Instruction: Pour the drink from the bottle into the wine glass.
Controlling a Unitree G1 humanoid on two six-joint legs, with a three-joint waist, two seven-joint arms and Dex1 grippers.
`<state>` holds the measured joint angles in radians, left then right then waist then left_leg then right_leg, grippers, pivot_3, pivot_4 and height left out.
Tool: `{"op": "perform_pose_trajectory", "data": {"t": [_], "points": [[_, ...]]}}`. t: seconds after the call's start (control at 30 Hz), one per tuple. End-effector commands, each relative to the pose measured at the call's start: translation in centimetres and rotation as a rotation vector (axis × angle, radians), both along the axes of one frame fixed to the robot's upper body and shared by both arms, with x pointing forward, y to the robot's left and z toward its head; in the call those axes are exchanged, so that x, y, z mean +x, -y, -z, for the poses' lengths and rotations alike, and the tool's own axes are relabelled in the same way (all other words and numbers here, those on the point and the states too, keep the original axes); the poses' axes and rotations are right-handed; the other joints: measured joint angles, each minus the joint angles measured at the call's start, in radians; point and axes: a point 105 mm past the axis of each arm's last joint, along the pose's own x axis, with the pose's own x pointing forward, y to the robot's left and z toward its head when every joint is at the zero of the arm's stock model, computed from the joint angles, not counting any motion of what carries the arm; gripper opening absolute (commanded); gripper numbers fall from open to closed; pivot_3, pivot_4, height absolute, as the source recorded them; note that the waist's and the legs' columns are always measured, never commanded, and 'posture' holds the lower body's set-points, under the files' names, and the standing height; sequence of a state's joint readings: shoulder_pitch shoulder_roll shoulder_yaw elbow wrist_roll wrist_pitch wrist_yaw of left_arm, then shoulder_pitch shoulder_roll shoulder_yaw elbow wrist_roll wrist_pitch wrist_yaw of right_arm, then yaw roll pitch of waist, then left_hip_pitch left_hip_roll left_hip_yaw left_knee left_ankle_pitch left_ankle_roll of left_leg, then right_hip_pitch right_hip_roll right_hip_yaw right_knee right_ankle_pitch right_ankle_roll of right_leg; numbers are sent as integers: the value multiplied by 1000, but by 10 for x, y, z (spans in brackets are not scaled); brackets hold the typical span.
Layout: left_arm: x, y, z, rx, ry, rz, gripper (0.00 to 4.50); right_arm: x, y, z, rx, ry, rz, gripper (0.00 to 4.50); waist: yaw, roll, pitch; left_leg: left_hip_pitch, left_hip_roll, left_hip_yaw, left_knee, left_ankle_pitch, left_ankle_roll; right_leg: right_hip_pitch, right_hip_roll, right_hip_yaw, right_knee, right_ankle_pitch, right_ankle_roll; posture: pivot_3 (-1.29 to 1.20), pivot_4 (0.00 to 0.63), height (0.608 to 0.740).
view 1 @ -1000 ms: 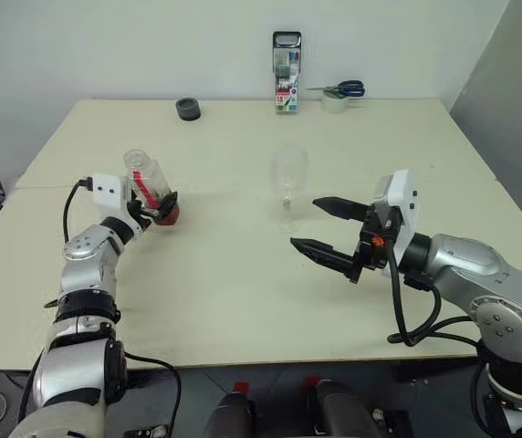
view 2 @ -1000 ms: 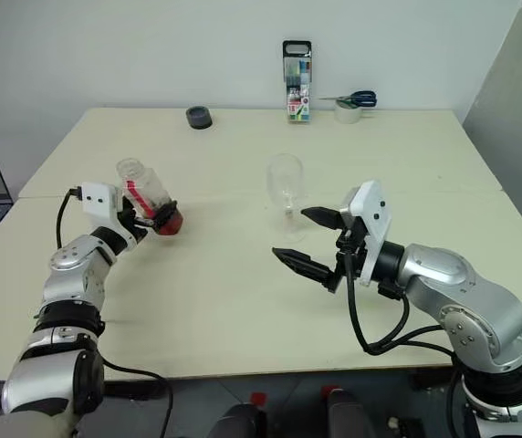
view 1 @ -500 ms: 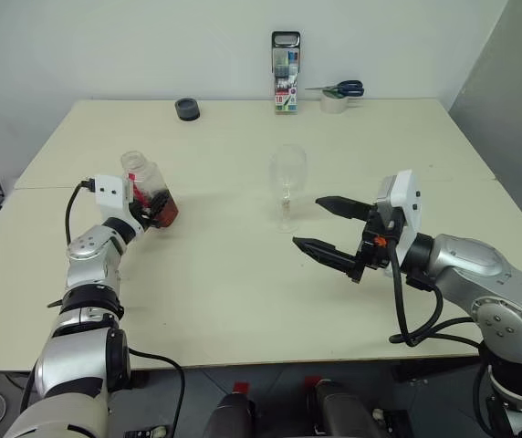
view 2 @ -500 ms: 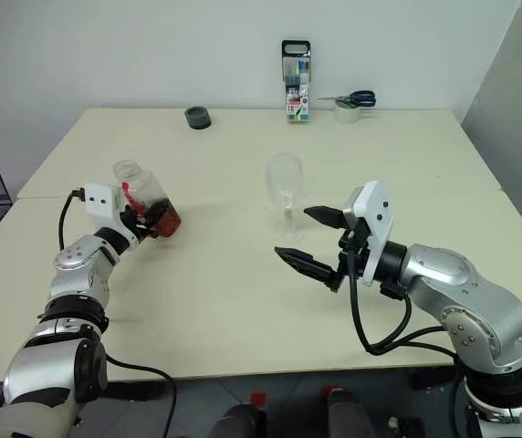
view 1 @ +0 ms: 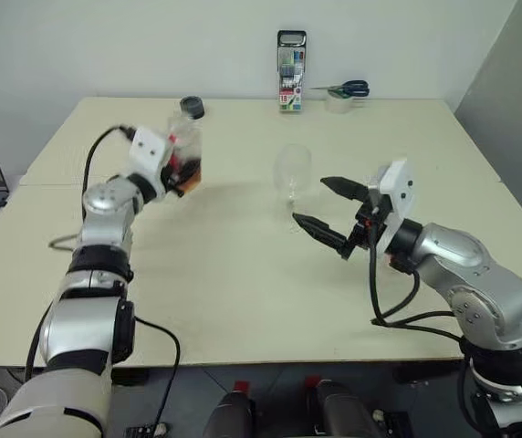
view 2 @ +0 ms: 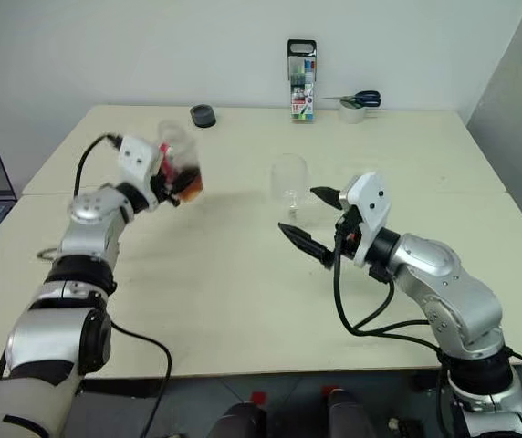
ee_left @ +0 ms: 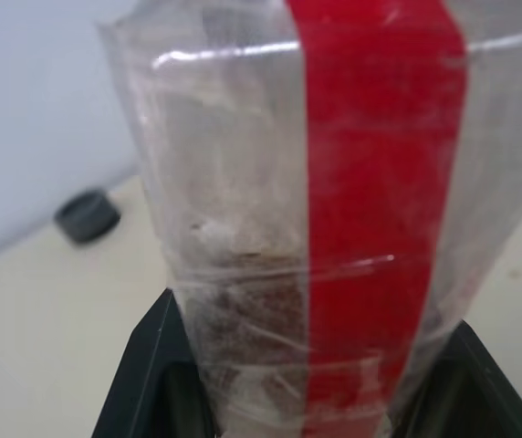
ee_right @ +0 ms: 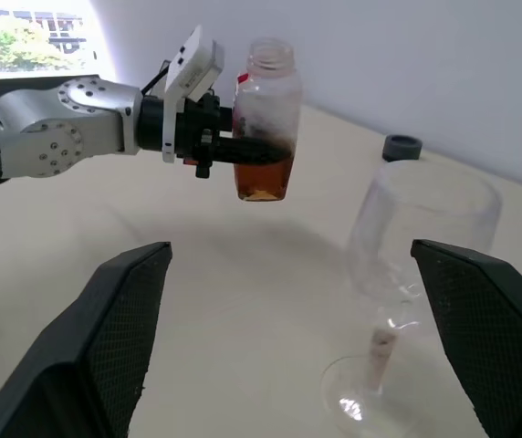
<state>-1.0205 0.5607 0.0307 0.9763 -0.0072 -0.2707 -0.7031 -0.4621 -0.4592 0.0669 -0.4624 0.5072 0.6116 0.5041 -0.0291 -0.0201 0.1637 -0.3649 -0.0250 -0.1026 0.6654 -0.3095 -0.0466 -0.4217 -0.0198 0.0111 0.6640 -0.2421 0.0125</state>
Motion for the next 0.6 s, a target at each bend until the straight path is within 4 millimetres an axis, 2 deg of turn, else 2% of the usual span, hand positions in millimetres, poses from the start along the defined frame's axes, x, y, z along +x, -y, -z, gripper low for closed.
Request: {"op": "perform_pose_trajectory", "data": {"t": [0.03, 0.2, 0.5, 0.6], "points": [[-2, 28, -28, 162, 120, 98, 1745, 8, 2, -13, 25, 81, 37, 4500, 0, 0, 0, 0, 0, 1, 0, 0, 0, 0, 0, 0, 0, 0, 0, 0, 150, 740], [-6, 57, -51, 335, 213, 197, 1745, 16, 3, -18, 36, 117, 59, 4500, -4, 0, 0, -1, 0, 3, -1, 0, 0, -3, 0, 2, 1, 0, 0, 0, 150, 740], [-1, 70, -59, 612, 327, 177, 1745, 14, -3, -22, 63, 128, 54, 4500, -4, 0, 0, 0, 0, 4, -1, -1, 1, -2, 1, 3, 1, 0, 0, 0, 150, 740], [1, 71, -59, 657, 342, 166, 1745, 14, -3, -24, 69, 132, 57, 4500, -3, 0, 0, -1, 0, 4, -1, -1, 1, -3, 1, 2, 1, 0, 0, 0, 150, 740]]}}
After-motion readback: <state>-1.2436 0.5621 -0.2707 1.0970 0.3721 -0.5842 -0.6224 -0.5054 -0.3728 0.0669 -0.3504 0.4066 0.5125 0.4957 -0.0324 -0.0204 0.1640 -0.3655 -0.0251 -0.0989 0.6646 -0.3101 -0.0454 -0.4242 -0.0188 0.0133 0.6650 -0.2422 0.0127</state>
